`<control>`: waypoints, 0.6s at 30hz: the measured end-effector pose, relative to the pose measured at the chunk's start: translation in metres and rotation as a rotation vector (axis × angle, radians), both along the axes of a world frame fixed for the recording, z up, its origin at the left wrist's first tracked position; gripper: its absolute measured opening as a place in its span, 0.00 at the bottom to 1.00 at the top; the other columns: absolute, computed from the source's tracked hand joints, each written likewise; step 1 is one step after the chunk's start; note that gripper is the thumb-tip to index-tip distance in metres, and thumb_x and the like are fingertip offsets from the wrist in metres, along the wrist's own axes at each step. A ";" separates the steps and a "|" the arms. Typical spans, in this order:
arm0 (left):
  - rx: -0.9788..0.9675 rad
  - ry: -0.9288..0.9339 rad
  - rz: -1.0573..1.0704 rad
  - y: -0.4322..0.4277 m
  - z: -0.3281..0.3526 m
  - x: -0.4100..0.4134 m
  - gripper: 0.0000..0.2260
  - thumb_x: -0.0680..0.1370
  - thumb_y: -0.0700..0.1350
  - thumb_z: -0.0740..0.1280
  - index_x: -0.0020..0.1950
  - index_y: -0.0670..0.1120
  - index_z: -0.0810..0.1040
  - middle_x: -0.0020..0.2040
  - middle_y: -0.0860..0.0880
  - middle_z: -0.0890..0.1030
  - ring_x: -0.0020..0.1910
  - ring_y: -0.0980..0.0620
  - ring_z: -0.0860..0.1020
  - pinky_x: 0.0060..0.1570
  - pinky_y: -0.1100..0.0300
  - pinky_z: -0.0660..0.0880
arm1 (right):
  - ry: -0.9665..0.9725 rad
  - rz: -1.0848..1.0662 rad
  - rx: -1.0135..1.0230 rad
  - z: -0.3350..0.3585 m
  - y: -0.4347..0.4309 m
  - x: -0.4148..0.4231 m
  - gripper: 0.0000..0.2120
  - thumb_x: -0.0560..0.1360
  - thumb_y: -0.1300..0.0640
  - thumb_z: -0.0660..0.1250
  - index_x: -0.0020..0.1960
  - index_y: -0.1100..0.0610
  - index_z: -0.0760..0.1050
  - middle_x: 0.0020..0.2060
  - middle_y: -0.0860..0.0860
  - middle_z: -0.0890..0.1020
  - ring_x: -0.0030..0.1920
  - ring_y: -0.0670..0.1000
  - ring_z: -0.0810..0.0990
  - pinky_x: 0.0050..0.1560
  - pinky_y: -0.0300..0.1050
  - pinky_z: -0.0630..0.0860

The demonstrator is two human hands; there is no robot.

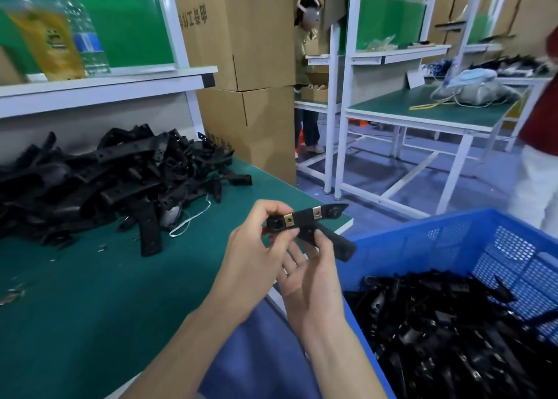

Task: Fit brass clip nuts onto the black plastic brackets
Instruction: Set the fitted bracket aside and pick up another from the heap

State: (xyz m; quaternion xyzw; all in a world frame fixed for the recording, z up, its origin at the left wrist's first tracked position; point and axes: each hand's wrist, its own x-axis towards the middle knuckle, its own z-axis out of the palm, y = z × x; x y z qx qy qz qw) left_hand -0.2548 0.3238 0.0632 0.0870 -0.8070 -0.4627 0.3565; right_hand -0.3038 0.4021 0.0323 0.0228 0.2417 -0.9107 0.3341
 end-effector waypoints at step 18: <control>-0.516 0.121 0.110 -0.015 -0.019 0.012 0.18 0.74 0.31 0.71 0.49 0.54 0.73 0.63 0.56 0.77 0.66 0.58 0.70 0.58 0.61 0.72 | 0.276 -0.233 0.112 0.004 0.008 0.012 0.23 0.82 0.39 0.56 0.55 0.53 0.84 0.53 0.54 0.85 0.53 0.54 0.84 0.53 0.47 0.79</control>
